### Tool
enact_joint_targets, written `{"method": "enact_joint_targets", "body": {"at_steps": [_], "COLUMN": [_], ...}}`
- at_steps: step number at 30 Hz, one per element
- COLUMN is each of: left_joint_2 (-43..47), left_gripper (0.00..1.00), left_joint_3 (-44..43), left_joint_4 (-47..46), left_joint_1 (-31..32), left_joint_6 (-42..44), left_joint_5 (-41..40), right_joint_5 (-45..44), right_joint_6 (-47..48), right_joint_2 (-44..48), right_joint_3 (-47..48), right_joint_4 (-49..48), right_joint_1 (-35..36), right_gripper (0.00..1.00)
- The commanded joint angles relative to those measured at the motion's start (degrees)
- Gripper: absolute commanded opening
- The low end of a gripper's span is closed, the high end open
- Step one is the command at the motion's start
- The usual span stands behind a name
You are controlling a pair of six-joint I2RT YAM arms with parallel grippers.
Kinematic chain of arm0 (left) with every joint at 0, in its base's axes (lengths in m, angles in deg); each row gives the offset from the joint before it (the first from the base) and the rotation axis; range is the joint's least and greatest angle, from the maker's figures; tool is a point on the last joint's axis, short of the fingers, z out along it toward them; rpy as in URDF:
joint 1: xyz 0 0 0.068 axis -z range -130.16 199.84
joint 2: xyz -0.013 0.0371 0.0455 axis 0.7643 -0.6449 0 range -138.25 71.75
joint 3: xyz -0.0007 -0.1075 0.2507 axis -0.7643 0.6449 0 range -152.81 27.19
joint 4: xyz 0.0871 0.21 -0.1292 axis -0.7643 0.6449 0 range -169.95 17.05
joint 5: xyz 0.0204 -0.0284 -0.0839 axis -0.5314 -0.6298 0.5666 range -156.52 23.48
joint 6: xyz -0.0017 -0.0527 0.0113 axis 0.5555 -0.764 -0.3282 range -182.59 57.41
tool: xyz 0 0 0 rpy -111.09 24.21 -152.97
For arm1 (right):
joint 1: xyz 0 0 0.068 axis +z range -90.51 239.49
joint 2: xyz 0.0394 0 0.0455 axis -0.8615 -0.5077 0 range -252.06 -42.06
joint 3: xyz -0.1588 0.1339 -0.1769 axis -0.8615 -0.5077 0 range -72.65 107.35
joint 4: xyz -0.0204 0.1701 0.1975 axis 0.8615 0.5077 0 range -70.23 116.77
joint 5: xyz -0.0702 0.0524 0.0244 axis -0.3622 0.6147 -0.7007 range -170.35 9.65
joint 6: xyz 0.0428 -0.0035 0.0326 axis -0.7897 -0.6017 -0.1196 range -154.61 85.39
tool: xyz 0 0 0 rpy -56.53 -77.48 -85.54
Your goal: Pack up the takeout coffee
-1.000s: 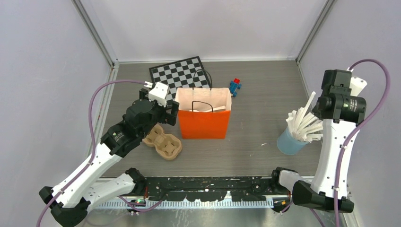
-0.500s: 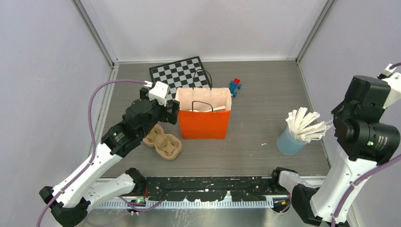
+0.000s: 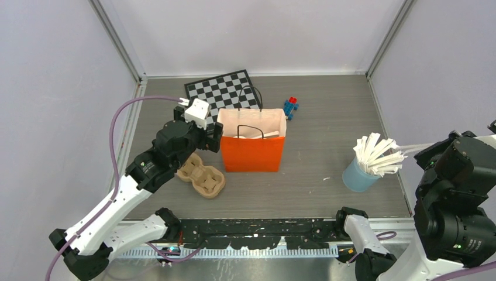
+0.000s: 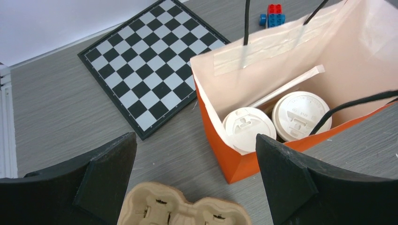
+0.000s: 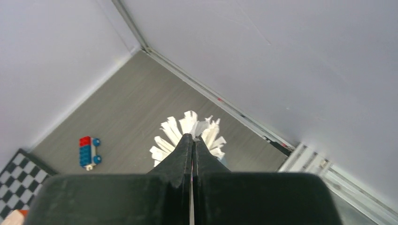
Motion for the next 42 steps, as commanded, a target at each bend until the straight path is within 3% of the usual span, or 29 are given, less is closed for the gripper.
{"method": "enact_joint_targets", "body": {"at_steps": [1, 5, 16, 24, 32, 39, 42], "left_joint_2": [-1.4, -2.1, -4.3, -4.5, -3.2, -4.0, -4.0], "left_gripper": [1.0, 1.0, 1.0, 1.0, 1.0, 1.0, 1.0], "left_joint_3": [-5.2, -6.7, -9.1, -7.9, -4.4, -4.8, -4.4], "left_joint_4": [0.7, 2.5, 3.0, 1.8, 0.1, 0.3, 0.1], "left_joint_1": [-0.4, -0.4, -0.4, -0.4, -0.4, -0.4, -0.3], "left_joint_6": [-0.3, -2.0, -3.1, -1.4, -2.6, -1.4, -1.3], "left_joint_5": [0.8, 0.6, 1.1, 1.5, 0.4, -0.1, -0.3], "right_joint_5": [9.0, 15.4, 6.2, 7.2, 9.2, 10.7, 9.9], "right_joint_6": [-3.7, -6.3, -6.6, -7.9, -5.6, -5.1, -3.6], "right_joint_2": [0.0, 0.8, -5.7, -7.2, -4.0, -5.9, -5.8], "right_joint_3": [-4.2, -8.0, 3.8, 1.5, -17.6, -24.9, -25.5], "right_joint_4": [-9.5, -15.1, 5.7, 9.9, -3.4, -7.3, -7.6], "right_joint_1": [-0.3, -0.3, -0.2, -0.2, -0.3, -0.2, -0.3], "right_gripper": [0.03, 0.02, 0.03, 0.04, 0.04, 0.2, 0.04]}}
